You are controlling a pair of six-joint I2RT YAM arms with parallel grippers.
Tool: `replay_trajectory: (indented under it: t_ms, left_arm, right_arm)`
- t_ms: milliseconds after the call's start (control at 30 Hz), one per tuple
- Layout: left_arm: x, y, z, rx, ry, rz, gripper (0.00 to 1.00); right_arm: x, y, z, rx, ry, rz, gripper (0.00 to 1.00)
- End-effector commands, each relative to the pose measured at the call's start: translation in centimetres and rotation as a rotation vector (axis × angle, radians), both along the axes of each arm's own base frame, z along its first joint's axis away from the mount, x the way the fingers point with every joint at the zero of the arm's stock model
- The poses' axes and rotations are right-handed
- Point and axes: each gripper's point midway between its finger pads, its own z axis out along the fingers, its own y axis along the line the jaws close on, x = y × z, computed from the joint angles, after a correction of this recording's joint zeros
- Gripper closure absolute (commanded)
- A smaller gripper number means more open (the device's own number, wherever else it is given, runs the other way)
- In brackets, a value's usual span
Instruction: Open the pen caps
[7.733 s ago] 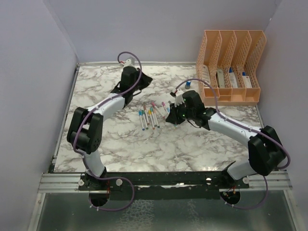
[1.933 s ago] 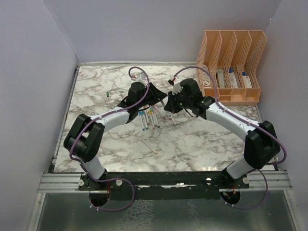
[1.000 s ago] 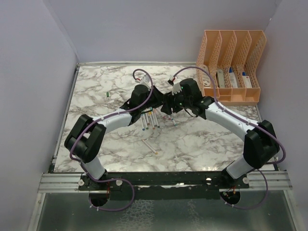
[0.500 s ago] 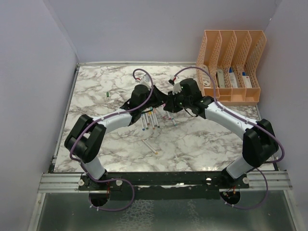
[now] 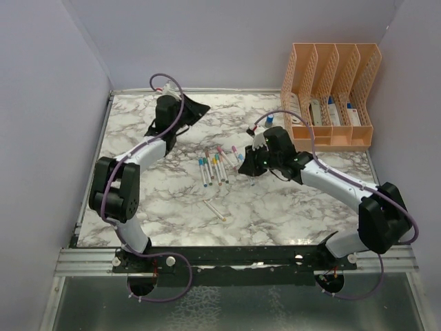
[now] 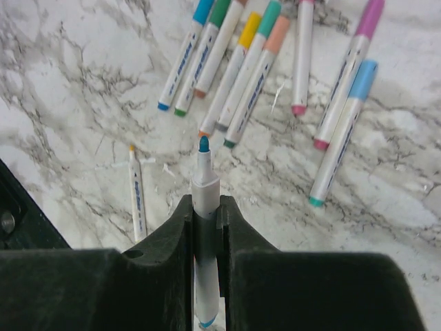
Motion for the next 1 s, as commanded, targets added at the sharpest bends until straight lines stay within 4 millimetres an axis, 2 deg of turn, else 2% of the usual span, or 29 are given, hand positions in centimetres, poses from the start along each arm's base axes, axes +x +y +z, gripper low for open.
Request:
replay_trajectory:
  t_ms: [0,67,133,200,333,600,967]
  left_arm:
    - [1.8,2.9,-1.2,0.071,0.015,0.064,1.00]
    - [1.4,3.5,-1.7,0.087,0.033,0.073,1.00]
    - [0.5,4.1,-2.6,0.118,0.055,0.081,1.00]
    - [-0.7,4.8,-2.4,0.147,0.056,0.094,1.00]
    - [-3.0,6.5,-2.9,0.224,0.078,0.126,1.00]
    - [-5.8,10.0,-2.3,0.338,0.085,0.206,1.00]
    - [-6.5,12.1,-3.3,0.331,0.115,0.233,1.00]
  right_arm:
    - [-2.5,-0.2,-1.4,-0.020,0.055,0.040,0.99]
    - [-3.0,0.1,-2.6,-0.084,0.047,0.041,0.99]
    - [-4.5,1.3,-4.5,-0.189,0.038,0.070,0.99]
    - [-5.4,2.1,-6.2,-0.267,0.033,0.080,0.99]
    - [-6.3,3.5,-8.1,-0.307,0.026,0.085,0.99]
    - [-6.8,5.8,-10.1,-0.331,0.023,0.110,0.99]
    - [-8.1,7.5,-11.5,-0.333,0.056,0.131,0.99]
